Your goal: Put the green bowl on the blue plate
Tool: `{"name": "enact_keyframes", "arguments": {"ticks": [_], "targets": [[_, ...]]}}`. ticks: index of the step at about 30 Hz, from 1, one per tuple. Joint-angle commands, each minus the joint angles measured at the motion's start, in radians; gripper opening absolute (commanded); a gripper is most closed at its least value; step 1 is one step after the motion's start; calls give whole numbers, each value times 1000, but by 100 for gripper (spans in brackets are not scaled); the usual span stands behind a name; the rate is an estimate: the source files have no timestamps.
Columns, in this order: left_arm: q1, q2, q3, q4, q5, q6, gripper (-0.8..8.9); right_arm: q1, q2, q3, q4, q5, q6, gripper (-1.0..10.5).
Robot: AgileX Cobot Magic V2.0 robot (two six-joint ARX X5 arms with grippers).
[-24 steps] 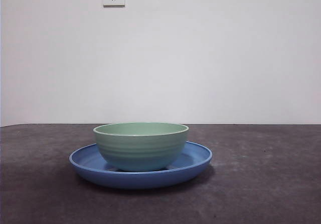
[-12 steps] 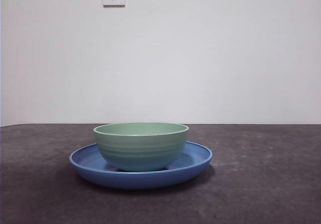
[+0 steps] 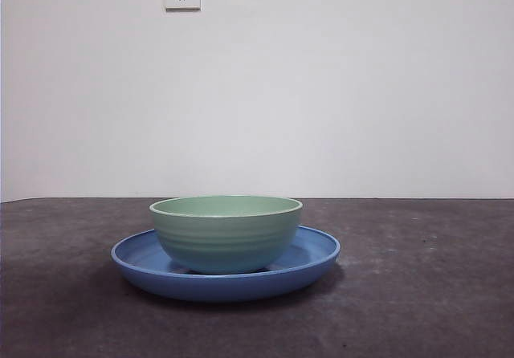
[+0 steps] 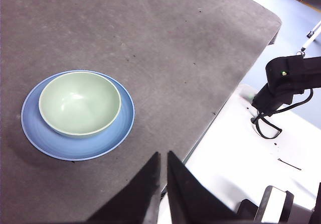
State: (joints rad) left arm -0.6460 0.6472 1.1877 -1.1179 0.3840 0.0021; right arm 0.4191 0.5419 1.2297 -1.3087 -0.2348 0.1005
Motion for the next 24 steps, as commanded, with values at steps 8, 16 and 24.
{"name": "enact_keyframes", "arguments": {"ticks": [8,16,24], "targets": [[-7,5,8,11,3,8,20,6,5,13,37,0,-8,23],[168,-8,-66,157,0,109,20,6,5,13,45,0,-8,23],[473,-212,-529,730,-65,56,20,6,5,13,45,0,-8,23]]}}
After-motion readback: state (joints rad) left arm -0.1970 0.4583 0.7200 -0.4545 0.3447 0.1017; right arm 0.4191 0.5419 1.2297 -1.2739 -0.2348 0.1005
